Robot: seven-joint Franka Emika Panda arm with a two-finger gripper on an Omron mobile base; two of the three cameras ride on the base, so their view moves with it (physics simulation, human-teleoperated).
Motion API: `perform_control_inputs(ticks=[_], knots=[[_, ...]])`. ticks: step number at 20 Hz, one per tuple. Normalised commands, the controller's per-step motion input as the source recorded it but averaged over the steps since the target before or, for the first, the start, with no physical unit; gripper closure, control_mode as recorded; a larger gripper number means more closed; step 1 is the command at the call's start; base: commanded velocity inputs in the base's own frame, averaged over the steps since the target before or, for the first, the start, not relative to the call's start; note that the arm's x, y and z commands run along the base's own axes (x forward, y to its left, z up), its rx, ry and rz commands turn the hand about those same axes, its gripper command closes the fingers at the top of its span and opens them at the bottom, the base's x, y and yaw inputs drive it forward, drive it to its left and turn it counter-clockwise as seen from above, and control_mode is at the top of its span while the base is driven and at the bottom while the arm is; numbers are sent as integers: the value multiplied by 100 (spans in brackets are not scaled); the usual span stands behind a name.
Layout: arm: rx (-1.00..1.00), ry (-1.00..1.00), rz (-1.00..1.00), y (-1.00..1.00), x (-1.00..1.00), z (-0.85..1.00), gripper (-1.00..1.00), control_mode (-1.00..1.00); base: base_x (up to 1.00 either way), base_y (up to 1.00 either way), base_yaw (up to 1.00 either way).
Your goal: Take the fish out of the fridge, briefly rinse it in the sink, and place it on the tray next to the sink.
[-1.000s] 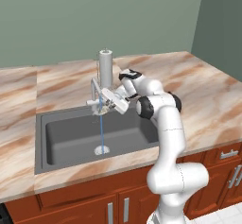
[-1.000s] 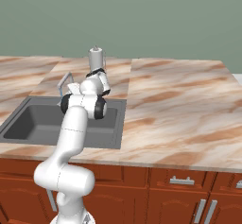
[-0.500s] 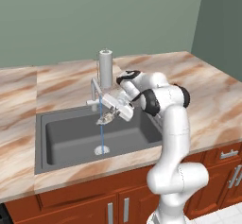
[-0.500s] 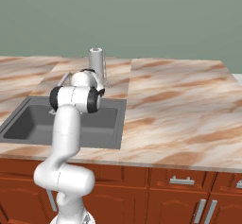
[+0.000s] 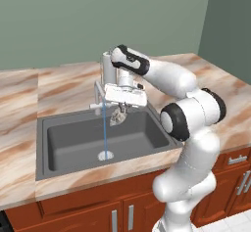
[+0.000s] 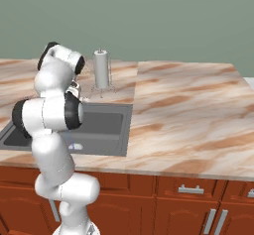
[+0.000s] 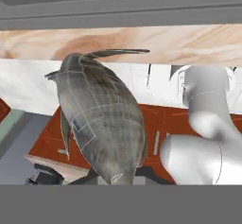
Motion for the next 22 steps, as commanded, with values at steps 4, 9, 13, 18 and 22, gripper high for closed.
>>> perform_control_inputs(ticks=[4,9,13,18,22], knots=[[-32,-76,24,-23,-92,70,100,-100,0,0,0],[-8,-77,14,-28,-93,20,100,-100,0,0,0],[15,-41,0,-32,-87,-41,100,-100,0,0,0],[14,-26,0,-6,-32,-5,100,-100,0,0,0],[9,-12,0,0,-39,0,100,100,-45,18,0]])
